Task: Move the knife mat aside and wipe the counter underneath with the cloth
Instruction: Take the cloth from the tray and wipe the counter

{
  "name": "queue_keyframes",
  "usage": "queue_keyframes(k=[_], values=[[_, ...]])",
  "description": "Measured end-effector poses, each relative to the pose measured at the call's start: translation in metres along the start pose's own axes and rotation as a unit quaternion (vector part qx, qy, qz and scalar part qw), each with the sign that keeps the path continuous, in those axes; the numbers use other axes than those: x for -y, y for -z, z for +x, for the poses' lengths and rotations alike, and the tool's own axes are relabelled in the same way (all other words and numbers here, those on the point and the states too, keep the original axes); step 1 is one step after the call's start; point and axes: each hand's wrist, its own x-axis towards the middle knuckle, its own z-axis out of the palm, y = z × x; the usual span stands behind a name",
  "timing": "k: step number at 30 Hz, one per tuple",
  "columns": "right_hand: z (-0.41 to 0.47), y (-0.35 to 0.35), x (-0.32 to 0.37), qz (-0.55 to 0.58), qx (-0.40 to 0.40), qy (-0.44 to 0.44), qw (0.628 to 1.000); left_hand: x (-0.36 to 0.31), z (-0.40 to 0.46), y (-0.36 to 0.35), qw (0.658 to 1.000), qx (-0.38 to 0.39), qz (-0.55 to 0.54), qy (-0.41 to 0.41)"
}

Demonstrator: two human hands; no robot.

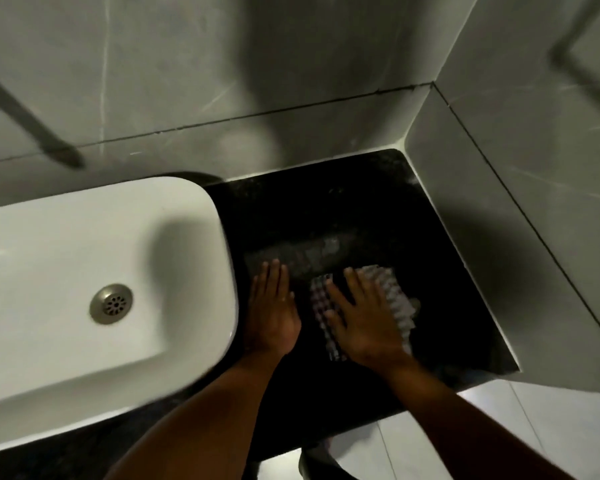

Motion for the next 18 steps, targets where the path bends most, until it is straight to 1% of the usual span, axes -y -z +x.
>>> queue_keyframes(k=[2,3,4,5,7,8,11,12,13,14,15,17,18], values=[[0.007,0.009,-0.060,-0.025,-0.045,-0.115,0.992,-0.004,0.002,0.000,1.000,0.022,0.013,0.013],[-0.002,0.015,-0.082,-0.035,-0.048,-0.166,0.984,-0.007,-0.002,0.000,0.999,0.035,0.016,0.019],[-0.017,0.016,-0.092,-0.041,-0.031,-0.184,0.982,-0.009,-0.005,0.000,0.999,0.044,0.019,0.020],[-0.032,0.014,-0.087,-0.039,-0.001,-0.183,0.982,-0.009,-0.007,0.000,0.998,0.048,0.023,0.020],[-0.040,0.001,-0.053,-0.033,0.003,-0.142,0.989,-0.007,-0.005,0.003,0.998,0.044,0.028,0.019],[-0.022,-0.001,-0.031,-0.016,0.008,-0.110,0.994,-0.007,-0.001,0.004,0.999,0.039,0.027,0.022],[0.087,0.013,0.016,0.016,-0.015,0.012,1.000,-0.003,0.000,0.001,0.999,0.023,0.028,0.007],[0.123,0.019,0.021,0.019,-0.002,0.027,0.999,-0.002,-0.001,-0.001,0.999,0.023,0.024,0.003],[0.155,0.027,0.017,0.029,0.017,0.013,0.999,-0.002,-0.001,-0.003,1.000,0.022,0.021,0.005],[0.179,0.033,0.004,0.036,0.021,-0.026,0.999,-0.003,0.001,-0.004,1.000,0.020,0.022,0.009],[0.192,0.034,-0.015,0.033,0.007,-0.077,0.996,-0.004,0.003,-0.005,0.999,0.019,0.025,0.015],[0.187,0.033,-0.056,0.028,-0.040,-0.168,0.985,-0.005,0.006,-0.007,0.999,0.017,0.026,0.016],[0.167,0.031,-0.066,0.023,-0.057,-0.188,0.980,-0.004,0.006,-0.008,0.999,0.016,0.025,0.014]])
